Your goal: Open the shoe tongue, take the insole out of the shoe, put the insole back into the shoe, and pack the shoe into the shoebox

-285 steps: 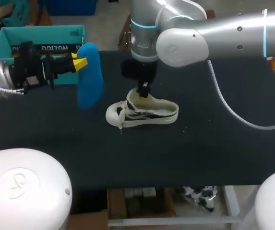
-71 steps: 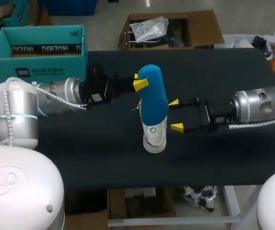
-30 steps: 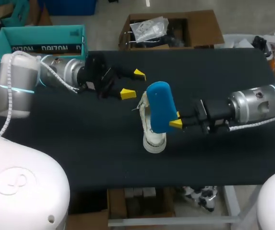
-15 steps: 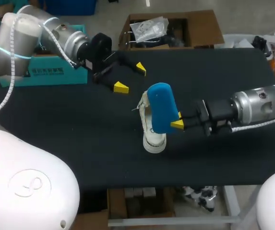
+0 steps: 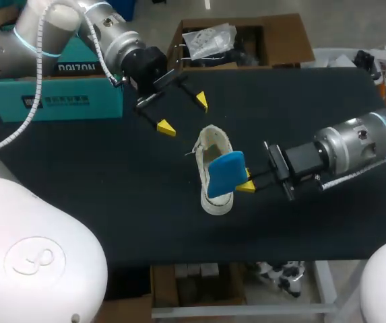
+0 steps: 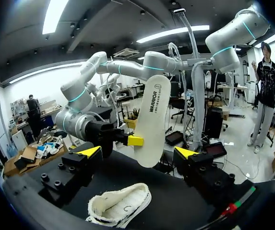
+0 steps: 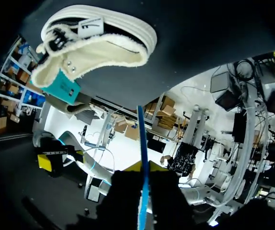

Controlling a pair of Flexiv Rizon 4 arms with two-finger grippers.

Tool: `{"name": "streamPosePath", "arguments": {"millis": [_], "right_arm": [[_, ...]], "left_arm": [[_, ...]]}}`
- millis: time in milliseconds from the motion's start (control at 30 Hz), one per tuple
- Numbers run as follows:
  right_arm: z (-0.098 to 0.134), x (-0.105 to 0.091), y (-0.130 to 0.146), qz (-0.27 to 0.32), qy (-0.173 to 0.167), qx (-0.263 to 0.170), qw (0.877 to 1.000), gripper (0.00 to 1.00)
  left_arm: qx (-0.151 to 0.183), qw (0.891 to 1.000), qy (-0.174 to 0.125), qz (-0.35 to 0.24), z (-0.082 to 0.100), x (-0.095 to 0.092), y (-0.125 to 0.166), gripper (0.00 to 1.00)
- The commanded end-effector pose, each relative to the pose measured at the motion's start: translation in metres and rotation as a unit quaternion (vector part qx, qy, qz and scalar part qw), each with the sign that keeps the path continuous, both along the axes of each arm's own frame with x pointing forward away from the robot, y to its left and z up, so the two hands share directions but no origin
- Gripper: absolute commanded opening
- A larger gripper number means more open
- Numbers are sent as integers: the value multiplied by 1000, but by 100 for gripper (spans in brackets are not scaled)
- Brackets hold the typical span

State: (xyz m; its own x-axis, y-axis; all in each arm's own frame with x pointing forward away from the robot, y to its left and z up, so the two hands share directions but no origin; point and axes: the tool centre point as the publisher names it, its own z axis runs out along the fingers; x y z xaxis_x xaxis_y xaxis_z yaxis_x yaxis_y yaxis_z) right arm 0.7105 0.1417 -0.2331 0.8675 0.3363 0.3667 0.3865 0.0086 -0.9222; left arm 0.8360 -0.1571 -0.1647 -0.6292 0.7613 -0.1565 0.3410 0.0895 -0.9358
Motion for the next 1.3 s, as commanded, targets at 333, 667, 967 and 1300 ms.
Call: {"name": "streamPosePath", "arguments": {"millis": [333, 667, 967, 1300], "right_arm": [[-1, -6, -3, 43, 8, -12, 999, 0], [-3, -18, -9, 31, -9, -3, 999, 0], [-3, -18, -9, 31, -9, -3, 999, 0], [-3, -18, -9, 31, -9, -3, 999, 0]], "left_arm": [[45, 989, 2, -144, -10, 14, 10, 100], [42, 991, 3, -129, -13, 16, 16, 100], [42, 991, 3, -129, -13, 16, 16, 100], [42, 991, 3, -129, -13, 16, 16, 100]]}}
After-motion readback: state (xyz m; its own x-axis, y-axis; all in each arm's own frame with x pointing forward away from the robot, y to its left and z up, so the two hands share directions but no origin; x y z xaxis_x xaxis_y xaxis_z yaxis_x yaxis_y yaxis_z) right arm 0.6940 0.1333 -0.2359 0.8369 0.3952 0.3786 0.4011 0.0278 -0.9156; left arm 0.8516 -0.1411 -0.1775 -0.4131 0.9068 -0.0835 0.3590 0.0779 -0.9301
